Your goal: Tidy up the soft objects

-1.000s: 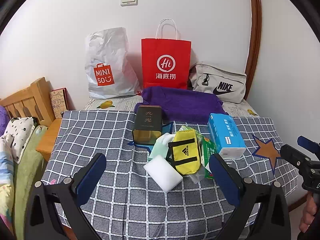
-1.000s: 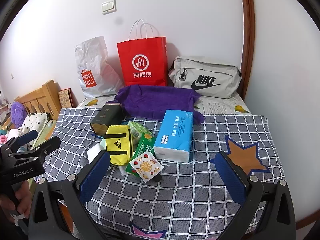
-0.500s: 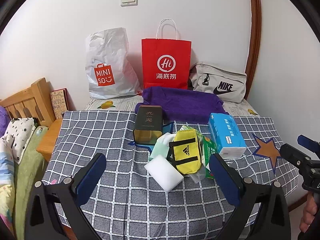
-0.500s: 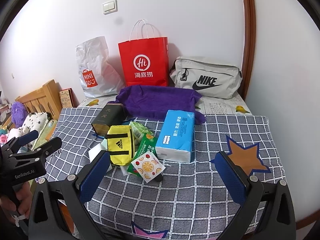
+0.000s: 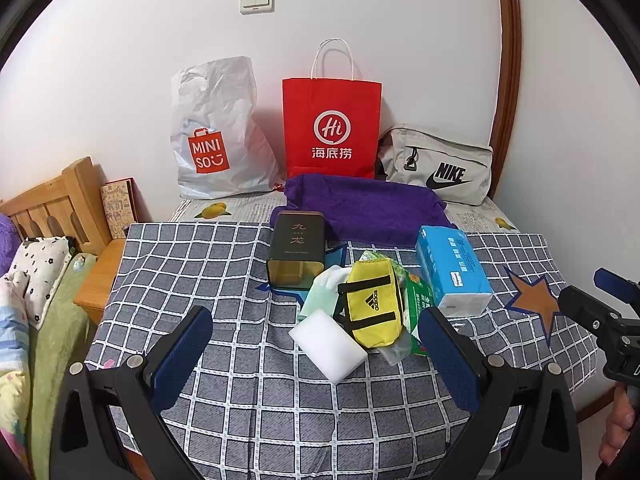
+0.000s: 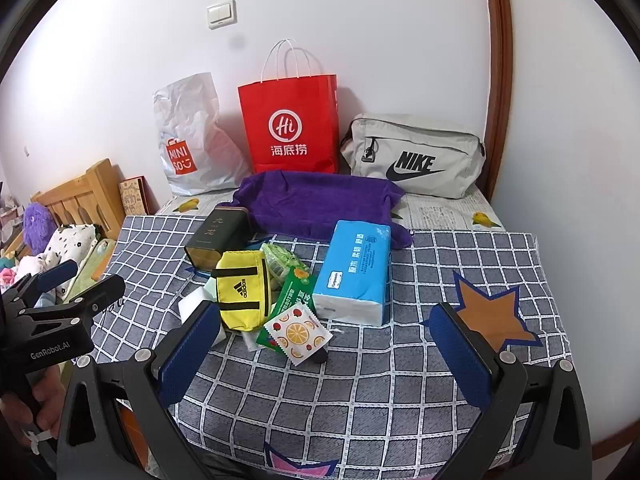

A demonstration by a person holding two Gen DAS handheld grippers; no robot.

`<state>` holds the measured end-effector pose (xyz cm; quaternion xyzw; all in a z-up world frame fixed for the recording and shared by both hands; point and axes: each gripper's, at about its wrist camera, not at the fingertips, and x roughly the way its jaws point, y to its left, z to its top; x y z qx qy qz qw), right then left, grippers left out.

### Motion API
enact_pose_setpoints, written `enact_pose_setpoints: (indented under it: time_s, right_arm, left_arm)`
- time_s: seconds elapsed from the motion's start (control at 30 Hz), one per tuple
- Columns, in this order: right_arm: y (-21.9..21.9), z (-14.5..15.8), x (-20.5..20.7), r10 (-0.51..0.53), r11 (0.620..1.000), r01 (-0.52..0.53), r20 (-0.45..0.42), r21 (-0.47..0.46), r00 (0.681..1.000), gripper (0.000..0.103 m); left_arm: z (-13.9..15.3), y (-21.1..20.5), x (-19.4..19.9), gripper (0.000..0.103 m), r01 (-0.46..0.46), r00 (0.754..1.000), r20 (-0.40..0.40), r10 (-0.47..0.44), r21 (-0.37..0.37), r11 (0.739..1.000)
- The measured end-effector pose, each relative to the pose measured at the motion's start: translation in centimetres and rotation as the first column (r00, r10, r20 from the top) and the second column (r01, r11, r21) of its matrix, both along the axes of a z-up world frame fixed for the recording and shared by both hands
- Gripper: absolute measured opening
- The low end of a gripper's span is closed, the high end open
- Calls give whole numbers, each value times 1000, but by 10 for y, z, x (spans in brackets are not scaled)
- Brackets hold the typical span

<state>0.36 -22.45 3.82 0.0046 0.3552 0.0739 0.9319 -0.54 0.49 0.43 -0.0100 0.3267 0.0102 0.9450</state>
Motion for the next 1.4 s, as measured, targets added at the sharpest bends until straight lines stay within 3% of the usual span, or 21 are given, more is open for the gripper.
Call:
enact_pose_setpoints:
  time_s: [0.77, 1.13, 1.4]
  right_arm:
    - [0, -13, 6, 8, 1000, -9, -23, -5, 1000, 103]
    - [-11, -56, 32, -22, 1000, 20, -116, -21, 993, 103]
    - [-17, -88, 53, -56, 998, 51, -195, -28, 979, 103]
  left_arm:
    - [-13, 7, 11, 103, 16, 1000, -12, -16, 3, 1000]
    - [-86, 5, 60, 103, 60, 981, -180, -69, -57, 997]
    - [-134, -8, 83, 103, 97, 954, -281, -105, -40, 994]
